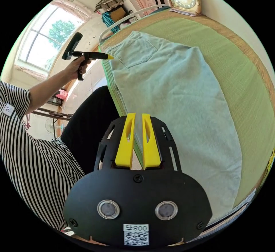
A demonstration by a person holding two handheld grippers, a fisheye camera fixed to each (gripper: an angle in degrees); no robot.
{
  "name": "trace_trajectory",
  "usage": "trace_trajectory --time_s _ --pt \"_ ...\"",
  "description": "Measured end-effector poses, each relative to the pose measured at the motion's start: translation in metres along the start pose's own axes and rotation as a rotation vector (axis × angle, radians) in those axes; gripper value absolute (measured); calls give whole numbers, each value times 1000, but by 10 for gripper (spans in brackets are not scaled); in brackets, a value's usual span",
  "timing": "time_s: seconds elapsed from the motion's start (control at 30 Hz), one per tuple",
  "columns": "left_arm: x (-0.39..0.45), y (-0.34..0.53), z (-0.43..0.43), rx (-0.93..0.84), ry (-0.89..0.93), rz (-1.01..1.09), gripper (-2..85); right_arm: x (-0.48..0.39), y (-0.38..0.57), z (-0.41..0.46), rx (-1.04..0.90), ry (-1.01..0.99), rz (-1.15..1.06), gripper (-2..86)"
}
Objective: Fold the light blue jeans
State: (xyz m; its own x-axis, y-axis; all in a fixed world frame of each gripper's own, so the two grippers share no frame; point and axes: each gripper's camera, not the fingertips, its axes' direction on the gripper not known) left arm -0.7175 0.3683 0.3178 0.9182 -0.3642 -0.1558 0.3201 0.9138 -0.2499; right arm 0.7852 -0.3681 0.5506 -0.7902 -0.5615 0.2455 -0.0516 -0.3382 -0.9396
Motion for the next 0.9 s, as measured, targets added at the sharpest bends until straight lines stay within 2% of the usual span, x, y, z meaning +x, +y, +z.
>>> trace_trajectory --time_s 0.23,0.43,0.53,0.7,0.77,0.83,0.9 --pt "-35 49 7 24 149 -163 61 -58 -57 64 -98 124 -213 79" --pt "-58 73 23 38 281 -270 19 -70 -62 79 -134 198 -254 38" --pt "-58 87 14 88 273 -250 9 -80 -55 62 -77 200 -286 23" --pt "-58 106 12 98 242 -271 4 -89 -47 82 -109 252 -300 26" --pt "-52 112 0 162 161 -276 3 -90 -46 79 -105 254 -287 33" --pt "-42 114 -9 213 132 -240 2 -89 -41 74 -89 215 -264 51" --pt "-28 108 -5 181 134 -175 1 -90 -39 70 -83 198 -252 62"
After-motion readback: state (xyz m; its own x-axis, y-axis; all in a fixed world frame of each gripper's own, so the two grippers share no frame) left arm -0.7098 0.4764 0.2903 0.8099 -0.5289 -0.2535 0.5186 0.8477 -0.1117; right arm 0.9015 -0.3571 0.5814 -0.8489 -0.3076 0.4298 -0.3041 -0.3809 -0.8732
